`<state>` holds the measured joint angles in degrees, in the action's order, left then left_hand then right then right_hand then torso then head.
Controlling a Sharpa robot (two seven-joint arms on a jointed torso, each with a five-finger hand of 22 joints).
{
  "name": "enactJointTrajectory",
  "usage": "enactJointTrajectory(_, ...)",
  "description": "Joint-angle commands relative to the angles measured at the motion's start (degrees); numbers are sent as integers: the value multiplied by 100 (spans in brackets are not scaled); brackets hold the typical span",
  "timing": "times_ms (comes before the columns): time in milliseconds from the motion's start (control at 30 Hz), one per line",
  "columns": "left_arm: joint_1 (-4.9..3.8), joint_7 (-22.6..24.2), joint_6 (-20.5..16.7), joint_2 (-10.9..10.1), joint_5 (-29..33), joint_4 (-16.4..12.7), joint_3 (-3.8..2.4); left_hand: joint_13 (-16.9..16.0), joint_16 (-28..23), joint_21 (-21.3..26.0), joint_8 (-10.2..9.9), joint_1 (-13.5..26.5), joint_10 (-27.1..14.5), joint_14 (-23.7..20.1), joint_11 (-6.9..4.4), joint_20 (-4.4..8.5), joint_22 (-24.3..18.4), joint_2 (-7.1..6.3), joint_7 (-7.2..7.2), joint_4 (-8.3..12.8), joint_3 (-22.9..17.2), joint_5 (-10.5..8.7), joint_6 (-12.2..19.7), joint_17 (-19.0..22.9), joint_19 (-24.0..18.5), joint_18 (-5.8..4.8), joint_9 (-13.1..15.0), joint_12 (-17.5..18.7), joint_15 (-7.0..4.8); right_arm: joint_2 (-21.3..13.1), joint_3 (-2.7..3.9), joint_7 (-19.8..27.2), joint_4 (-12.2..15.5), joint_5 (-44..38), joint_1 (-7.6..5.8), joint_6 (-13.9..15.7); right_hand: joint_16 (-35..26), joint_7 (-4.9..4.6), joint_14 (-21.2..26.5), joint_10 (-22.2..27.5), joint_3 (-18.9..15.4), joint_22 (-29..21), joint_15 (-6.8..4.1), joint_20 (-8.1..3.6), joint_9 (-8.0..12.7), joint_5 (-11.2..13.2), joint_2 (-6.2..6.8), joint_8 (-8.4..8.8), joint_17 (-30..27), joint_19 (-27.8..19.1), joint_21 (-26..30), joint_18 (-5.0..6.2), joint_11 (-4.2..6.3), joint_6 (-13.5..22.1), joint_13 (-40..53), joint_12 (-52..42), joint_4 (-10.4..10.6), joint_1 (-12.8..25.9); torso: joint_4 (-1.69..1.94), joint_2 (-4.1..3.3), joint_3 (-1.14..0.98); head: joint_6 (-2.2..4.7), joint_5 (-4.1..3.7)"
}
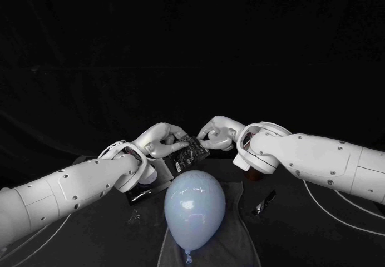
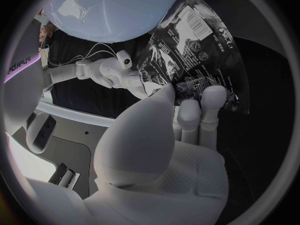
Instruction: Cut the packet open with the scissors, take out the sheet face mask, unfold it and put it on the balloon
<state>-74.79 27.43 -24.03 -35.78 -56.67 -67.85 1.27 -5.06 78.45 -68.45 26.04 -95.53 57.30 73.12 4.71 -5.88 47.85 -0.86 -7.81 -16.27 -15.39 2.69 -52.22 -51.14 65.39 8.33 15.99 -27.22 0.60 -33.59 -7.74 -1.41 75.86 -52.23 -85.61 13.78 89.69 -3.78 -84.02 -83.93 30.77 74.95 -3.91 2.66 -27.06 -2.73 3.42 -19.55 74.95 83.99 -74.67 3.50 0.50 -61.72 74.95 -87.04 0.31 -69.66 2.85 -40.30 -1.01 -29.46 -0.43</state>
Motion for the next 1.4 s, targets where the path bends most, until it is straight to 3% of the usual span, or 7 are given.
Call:
enactJointTrajectory(33,-10,-121,20,31,124,-3,-8,25,-3,39,-194,171,-123,-68,61,-34,-114,-307,-84,-39,157,5,252,85,-88,-7,-99,75,60,-15,3,261,44,196,2,228,12,56,-582,-446,51,1033,-33,-47,-187,-7,-91,-112,1429,42,-19,-39,39,-56,1282,-27,-5,-34,-2,-1,-3,-1,-5)
enactJointTrajectory(167,-11,-380,-37,51,190,19,-8,58,-135,279,-556,774,-404,-327,223,-167,-508,-785,-271,-43,596,0,677,469,-380,51,-227,193,213,-48,3,247,21,390,2,448,9,66,-580,-449,77,1029,-45,-62,-224,-7,-96,-170,1420,34,3,-36,50,-29,1283,-26,-39,-44,2,4,-4,-6,-22)
enactJointTrajectory(267,-12,-517,-118,53,302,45,-8,51,-174,382,-700,1056,-549,-438,261,-233,-657,-892,-320,-40,890,-1,838,611,-493,94,-254,207,257,-69,3,200,-24,442,2,529,9,66,-579,-441,80,1026,-48,-66,-235,-6,-89,-187,1417,30,16,-34,51,-15,1273,-12,-52,-44,2,2,-4,-5,-29)
enactJointTrajectory(567,-13,-707,-318,8,700,76,-9,35,-306,720,-993,1101,-935,-797,369,-340,-1189,-777,-435,-52,1836,4,1177,1137,-823,187,-254,200,355,-116,3,52,-129,383,2,834,11,70,-581,-438,91,1030,-52,-73,-256,-7,-84,-223,1426,32,9,-36,56,8,1267,-4,-85,-55,1,2,-4,0,-59)
enactJointTrajectory(1100,-9,-1240,-865,-257,1776,-300,-14,-53,-633,1053,-1074,1072,-1181,-1427,466,-430,-1552,-497,-526,-52,1959,6,1221,1998,-1062,231,-170,-79,448,-106,3,-246,-439,-995,3,1539,22,75,-591,-453,99,1054,-57,-79,-279,-7,-72,-265,1470,60,-62,-51,61,20,1285,-25,-123,-64,6,-3,0,132,-176)
enactJointTrajectory(1267,-7,-1352,-982,-353,1996,-486,-17,-301,-646,1167,-479,1167,-1372,-1449,539,-471,-1670,-494,-620,-39,1886,9,1287,2129,-1000,236,116,-669,500,-70,3,-332,-588,-1135,3,1591,24,76,-592,-454,100,1058,-58,-80,-282,-7,-69,-271,1477,65,-75,-54,62,21,1287,-27,-128,-64,0,-1,0,127,-201)
enactJointTrajectory(1400,-5,-1400,-1045,-425,2088,-669,-25,-630,-557,1188,353,1181,-1559,-1400,487,-438,-1739,-425,-569,-37,1838,-13,1520,2234,-907,227,494,-1439,445,-32,3,-415,-692,-1208,4,1605,26,77,-593,-455,100,1057,-59,-81,-284,-7,-67,-276,1483,64,-71,-53,63,21,1287,-27,-132,-65,-4,-2,-1,147,-220)
